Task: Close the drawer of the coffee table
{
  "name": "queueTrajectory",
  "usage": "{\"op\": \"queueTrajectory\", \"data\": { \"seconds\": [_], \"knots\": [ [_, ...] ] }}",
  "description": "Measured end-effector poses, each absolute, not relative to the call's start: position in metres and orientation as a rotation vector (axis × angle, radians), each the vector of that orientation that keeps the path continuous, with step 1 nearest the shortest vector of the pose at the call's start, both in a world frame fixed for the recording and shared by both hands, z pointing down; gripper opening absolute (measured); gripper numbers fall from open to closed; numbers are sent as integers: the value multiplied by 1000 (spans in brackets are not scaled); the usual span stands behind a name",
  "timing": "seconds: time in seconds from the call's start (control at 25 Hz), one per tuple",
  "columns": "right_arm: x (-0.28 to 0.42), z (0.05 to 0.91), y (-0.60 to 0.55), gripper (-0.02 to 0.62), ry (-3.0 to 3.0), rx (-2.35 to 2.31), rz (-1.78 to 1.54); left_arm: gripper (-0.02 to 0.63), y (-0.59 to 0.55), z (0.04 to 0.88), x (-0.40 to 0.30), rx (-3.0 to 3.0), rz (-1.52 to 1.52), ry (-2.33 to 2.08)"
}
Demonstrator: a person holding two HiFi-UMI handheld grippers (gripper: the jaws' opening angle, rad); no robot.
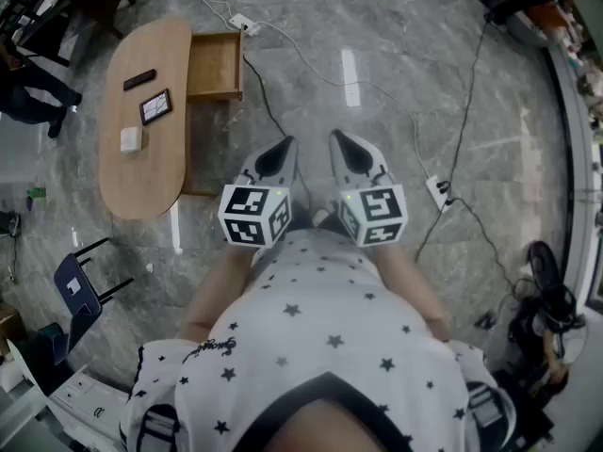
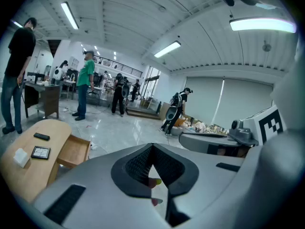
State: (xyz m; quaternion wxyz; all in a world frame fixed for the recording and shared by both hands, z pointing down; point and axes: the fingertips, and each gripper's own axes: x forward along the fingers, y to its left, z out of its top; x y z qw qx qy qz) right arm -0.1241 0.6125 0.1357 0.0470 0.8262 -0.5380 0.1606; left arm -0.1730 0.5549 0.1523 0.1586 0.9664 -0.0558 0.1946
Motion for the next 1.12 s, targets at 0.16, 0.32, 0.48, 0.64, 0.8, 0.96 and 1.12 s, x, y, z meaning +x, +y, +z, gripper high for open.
{"op": "queueTrajectory", "data": {
  "seconds": [0.16, 0.32, 0.48, 0.64, 0.8, 0.96, 1.12],
  "knots": [
    [-121, 134, 616, 5, -1652, 2516, 497, 6, 558, 151, -167, 2768, 554, -165],
    [-117, 134, 615, 5, -1657, 2506, 485, 6, 556, 152, -165, 2763, 559, -176],
    [-113, 135, 616, 5, -1672, 2504, 510, 6, 557, 152, -161, 2756, 560, -187],
    [-110, 133, 619, 6, -1739, 2500, 489, 6, 559, 154, -158, 2758, 565, -209],
    [-108, 135, 624, 6, -1744, 2465, 462, 6, 562, 152, -157, 2754, 552, -240],
    [-101, 140, 633, 6, -1759, 2447, 490, 6, 568, 154, -153, 2744, 552, -266],
    [-93, 143, 637, 6, -1763, 2446, 519, 6, 573, 158, -148, 2745, 568, -277]
  ]
}}
